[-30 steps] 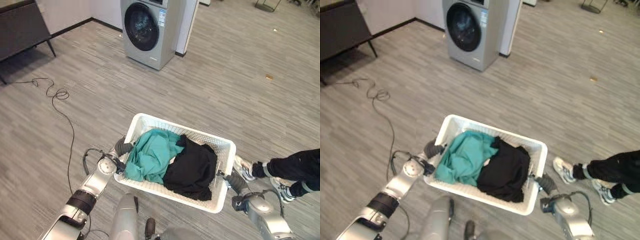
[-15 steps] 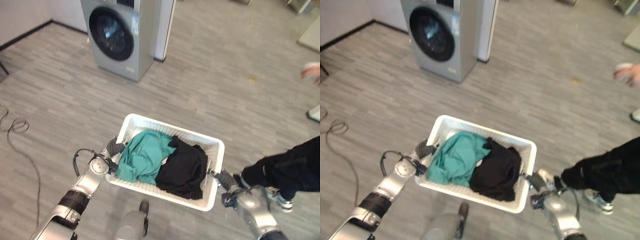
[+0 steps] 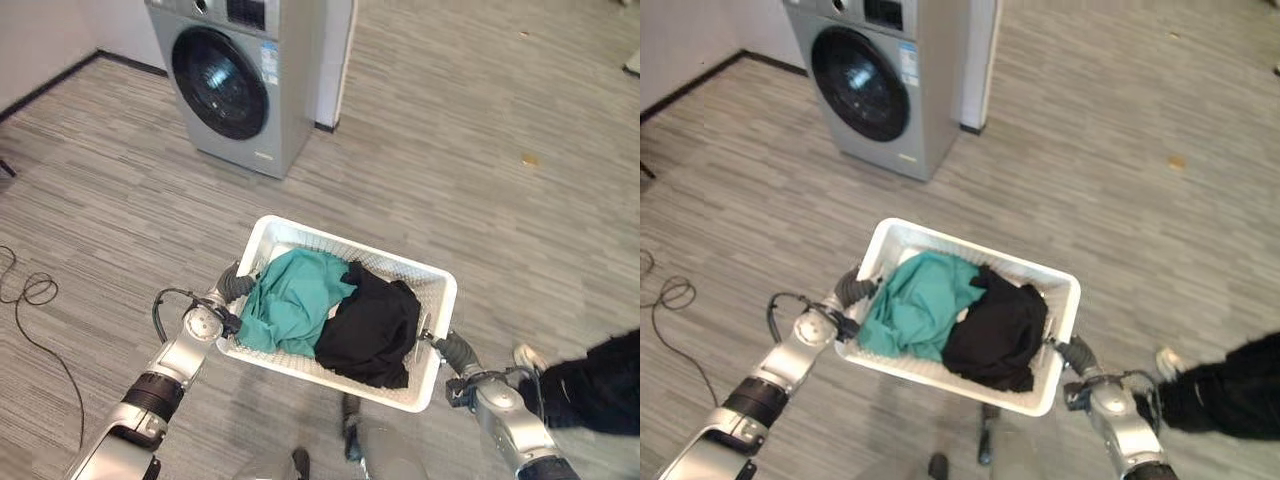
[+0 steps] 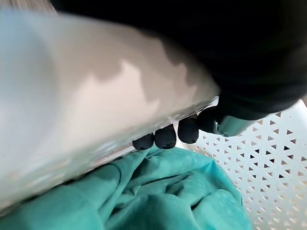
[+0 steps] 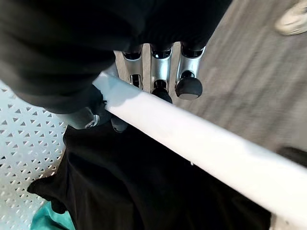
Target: Grab the laundry basket,head to the washer,open it,put in the laundry and shut it.
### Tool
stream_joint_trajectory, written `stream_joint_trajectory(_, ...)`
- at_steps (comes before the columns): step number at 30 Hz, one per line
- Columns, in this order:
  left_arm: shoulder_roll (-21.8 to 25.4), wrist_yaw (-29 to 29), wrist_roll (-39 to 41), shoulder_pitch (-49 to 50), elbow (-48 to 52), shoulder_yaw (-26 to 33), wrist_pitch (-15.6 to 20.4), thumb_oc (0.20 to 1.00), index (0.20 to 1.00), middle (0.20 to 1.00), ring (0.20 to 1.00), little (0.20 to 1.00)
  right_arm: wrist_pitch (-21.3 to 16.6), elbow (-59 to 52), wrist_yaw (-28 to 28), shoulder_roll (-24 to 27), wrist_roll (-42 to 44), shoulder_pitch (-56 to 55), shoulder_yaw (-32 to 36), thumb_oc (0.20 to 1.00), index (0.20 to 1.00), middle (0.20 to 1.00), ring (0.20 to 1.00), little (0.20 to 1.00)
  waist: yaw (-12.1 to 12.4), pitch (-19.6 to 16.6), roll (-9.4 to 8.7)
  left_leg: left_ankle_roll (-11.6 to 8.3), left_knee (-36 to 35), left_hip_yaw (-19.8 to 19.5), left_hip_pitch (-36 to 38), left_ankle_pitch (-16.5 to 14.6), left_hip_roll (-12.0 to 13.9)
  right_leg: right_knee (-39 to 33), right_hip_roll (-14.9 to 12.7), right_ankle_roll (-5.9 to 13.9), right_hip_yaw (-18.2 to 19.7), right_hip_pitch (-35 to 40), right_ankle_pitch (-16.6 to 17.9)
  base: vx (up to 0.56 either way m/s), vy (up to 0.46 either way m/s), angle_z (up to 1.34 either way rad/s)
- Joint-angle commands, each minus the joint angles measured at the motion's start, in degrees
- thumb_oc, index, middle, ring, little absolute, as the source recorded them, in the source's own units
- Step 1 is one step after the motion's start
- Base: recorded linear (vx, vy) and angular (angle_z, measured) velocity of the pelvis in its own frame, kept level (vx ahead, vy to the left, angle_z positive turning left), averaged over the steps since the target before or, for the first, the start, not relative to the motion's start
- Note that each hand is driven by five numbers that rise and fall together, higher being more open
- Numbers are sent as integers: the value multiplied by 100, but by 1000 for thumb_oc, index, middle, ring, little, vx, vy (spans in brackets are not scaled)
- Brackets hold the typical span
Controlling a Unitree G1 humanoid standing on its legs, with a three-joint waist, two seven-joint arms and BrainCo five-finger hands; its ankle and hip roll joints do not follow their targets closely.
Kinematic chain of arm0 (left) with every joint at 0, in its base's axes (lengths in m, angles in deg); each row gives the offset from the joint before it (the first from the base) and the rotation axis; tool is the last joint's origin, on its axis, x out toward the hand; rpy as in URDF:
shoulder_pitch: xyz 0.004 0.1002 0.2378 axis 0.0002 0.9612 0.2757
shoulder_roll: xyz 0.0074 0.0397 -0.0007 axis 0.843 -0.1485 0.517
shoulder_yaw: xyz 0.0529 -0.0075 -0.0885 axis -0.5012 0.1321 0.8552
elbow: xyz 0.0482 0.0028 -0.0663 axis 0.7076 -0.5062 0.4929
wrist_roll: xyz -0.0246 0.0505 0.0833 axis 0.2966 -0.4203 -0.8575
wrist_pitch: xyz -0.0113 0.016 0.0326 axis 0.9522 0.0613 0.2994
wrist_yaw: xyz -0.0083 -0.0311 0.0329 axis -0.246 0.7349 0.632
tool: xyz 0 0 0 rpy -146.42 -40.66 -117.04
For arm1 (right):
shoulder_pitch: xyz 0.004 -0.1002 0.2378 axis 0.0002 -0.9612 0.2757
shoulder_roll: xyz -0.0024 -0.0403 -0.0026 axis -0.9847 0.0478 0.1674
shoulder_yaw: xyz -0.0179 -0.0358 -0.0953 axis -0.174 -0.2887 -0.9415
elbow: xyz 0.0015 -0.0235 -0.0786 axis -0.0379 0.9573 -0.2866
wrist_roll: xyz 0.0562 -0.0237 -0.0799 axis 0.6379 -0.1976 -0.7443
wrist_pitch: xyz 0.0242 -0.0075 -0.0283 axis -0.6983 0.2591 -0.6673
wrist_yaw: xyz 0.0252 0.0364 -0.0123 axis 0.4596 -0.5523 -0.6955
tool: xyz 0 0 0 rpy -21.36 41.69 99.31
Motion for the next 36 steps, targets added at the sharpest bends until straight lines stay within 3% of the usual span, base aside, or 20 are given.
stream_joint_trajectory(1, 140, -179, -24, -618, 95, 73, 428, 200, 200, 200, 200, 200, -668, -281, -124, 270, 253, 77, 348, 200, 200, 200, 200, 200, -45, -514, 109, -299, -1276, -151, -388, 580, 928, 374, -360, 1670, -2, 584, -1257, -10, -124, 4)
stream_joint_trajectory(2, -389, -654, -719, -1475, -349, -627, 575, 200, 200, 200, 200, 200, -748, 1425, 676, -514, 23, 154, 213, 200, 200, 200, 200, 200, -902, -316, 653, -653, -1888, 797, -373, 490, 1389, -148, -1076, 2059, 499, -371, -594, 0, -130, 9)
stream_joint_trajectory(13, -438, -631, -732, -1347, -339, -626, 551, 200, 200, 200, 200, 200, -760, 1196, 696, -390, -13, 118, 282, 200, 200, 200, 200, 200, -950, -298, 599, -674, -1906, 613, -275, 529, 1444, 74, -1016, 1976, 553, -269, -813, 27, -47, 4)
stream_joint_trajectory(14, -470, -661, -689, -1375, -374, -636, 543, 200, 200, 200, 200, 200, -822, 863, 740, -308, 28, 92, 360, 200, 200, 200, 200, 200, -973, -210, 612, -734, -1838, 481, -285, 554, 1570, 488, -833, 1872, 674, -315, -1148, 56, -186, 0)
stream_joint_trajectory(15, -487, -668, -669, -1378, -392, -627, 547, 200, 200, 200, 200, 200, -851, 748, 746, -277, 46, 68, 384, 200, 200, 200, 200, 200, -972, -198, 603, -767, -1810, 409, -326, 603, 1625, 616, -746, 1815, 712, -356, -1256, 164, -438, 6)
stream_joint_trajectory(17, -502, -631, -420, -1163, -303, -459, 561, 200, 200, 200, 200, 200, -968, 383, 729, -128, 134, -58, 440, 200, 200, 200, 200, 200, -939, -188, 524, -990, -1350, 86, -423, 607, 2010, 996, -347, 1486, 565, -209, -1746, 269, -547, 55)
stream_joint_trajectory(19, -502, -627, -386, -1103, -246, -417, 557, 200, 200, 200, 200, 200, -993, 365, 737, -109, 162, -66, 446, 200, 200, 200, 200, 200, -935, -189, 497, -1037, -1107, 16, -542, 716, 2094, 954, -265, 1393, 487, -134, -1766, 138, -277, 65)
stream_joint_trajectory(20, -490, -614, -350, -1037, -207, -374, 563, 200, 200, 200, 200, 200, -1014, 325, 761, -77, 181, -67, 453, 200, 200, 200, 200, 200, -871, -155, 452, -1051, -765, -63, -677, 959, 2164, 917, -168, 1293, 460, -28, -1797, 109, -362, 48)
stream_joint_trajectory(21, -455, -635, -306, -953, -73, -282, 527, 200, 200, 200, 200, 200, -1033, 202, 826, -9, 192, -58, 484, 200, 200, 200, 200, 200, -732, 1, 364, -969, 242, -362, -1206, 1387, 2162, 820, -36, 1097, 344, 203, -1821, 102, -353, 51)
stream_joint_trajectory(24, -457, -670, -288, -904, -42, -226, 519, 200, 200, 200, 200, 200, -1046, 186, 854, 13, 212, -10, 474, 200, 200, 200, 200, 200, -727, 47, 329, -889, 646, -425, -1475, 1383, 2127, 772, 5, 1041, 252, 285, -1848, 78, -158, 53)
stream_joint_trajectory(25, -437, -736, -224, -800, 24, -109, 510, 200, 200, 200, 200, 200, -1037, 152, 947, 102, 177, 101, 477, 200, 200, 200, 200, 200, -694, 84, 297, -848, 722, -273, -1812, 1237, 2081, 669, 8, 1038, 122, 461, -1936, 327, -121, 36)
stream_joint_trajectory(26, -392, -774, -232, -731, 66, 18, 534, 200, 200, 200, 200, 200, -1033, 95, 968, 163, 151, 219, 497, 200, 200, 200, 200, 200, -589, 57, 311, -824, 162, -173, -2016, 993, 1874, 563, 38, 1060, 100, 556, -2026, 296, -24, 42)
stream_joint_trajectory(27, -391, -772, -234, -722, 73, 25, 532, 200, 200, 200, 200, 200, -1033, 98, 968, 165, 152, 221, 491, 200, 200, 200, 200, 200, -587, 50, 289, -814, 111, -146, -1979, 1002, 1852, 558, 10, 1068, 111, 563, -2037, 266, 69, 41)
stream_joint_trajectory(29, -355, -771, -296, -730, 61, 36, 559, 200, 200, 200, 200, 200, -1044, 78, 1010, 197, 132, 261, 553, 200, 200, 200, 200, 200, -479, 15, 323, -845, -723, 50, -2119, 1284, 1808, 508, 48, 1110, 41, 679, -2146, 245, 80, 9)
stream_joint_trajectory(31, -305, -806, -384, -732, 33, 49, 600, 200, 200, 200, 200, 200, -1096, 122, 1101, 247, 109, 372, 636, 200, 200, 200, 200, 200, -350, -16, 295, -895, -1045, 489, -2522, 1576, 1735, 378, 9, 1158, -46, 938, -2254, 339, 124, 26)
stream_joint_trajectory(32, -250, -766, -436, -693, 95, 109, 589, 200, 200, 200, 200, 200, -1105, 71, 1083, 222, 95, 376, 692, 200, 200, 200, 200, 200, -335, -103, 331, -887, -1195, 564, -2413, 1550, 1753, 404, -3, 1221, -67, 975, -2294, 444, 194, 27)
stream_joint_trajectory(34, -119, -690, -512, -463, 289, 246, 592, 200, 200, 200, 200, 200, -1094, -33, 1059, 155, 48, 315, 762, 200, 200, 200, 200, 200, -240, -213, 280, -770, -929, 406, -2422, 1434, 1599, 470, -174, 1344, -37, 1192, -2379, 530, 274, -7)
stream_joint_trajectory(35, -86, -613, -545, -300, 379, 324, 581, 200, 200, 200, 200, 200, -1063, -88, 972, 41, -45, 238, 819, 200, 200, 200, 200, 200, -210, -286, 180, -545, -485, 412, -2374, 1044, 1382, 901, -458, 1501, 10, 1262, -2209, 421, 257, -20)
stream_joint_trajectory(36, -82, -610, -546, -295, 387, 327, 577, 200, 200, 200, 200, 200, -1059, -95, 972, 37, -48, 234, 820, 200, 200, 200, 200, 200, -200, -297, 182, -534, -489, 423, -2388, 1060, 1388, 904, -457, 1508, 24, 1237, -2194, 439, 305, -20)
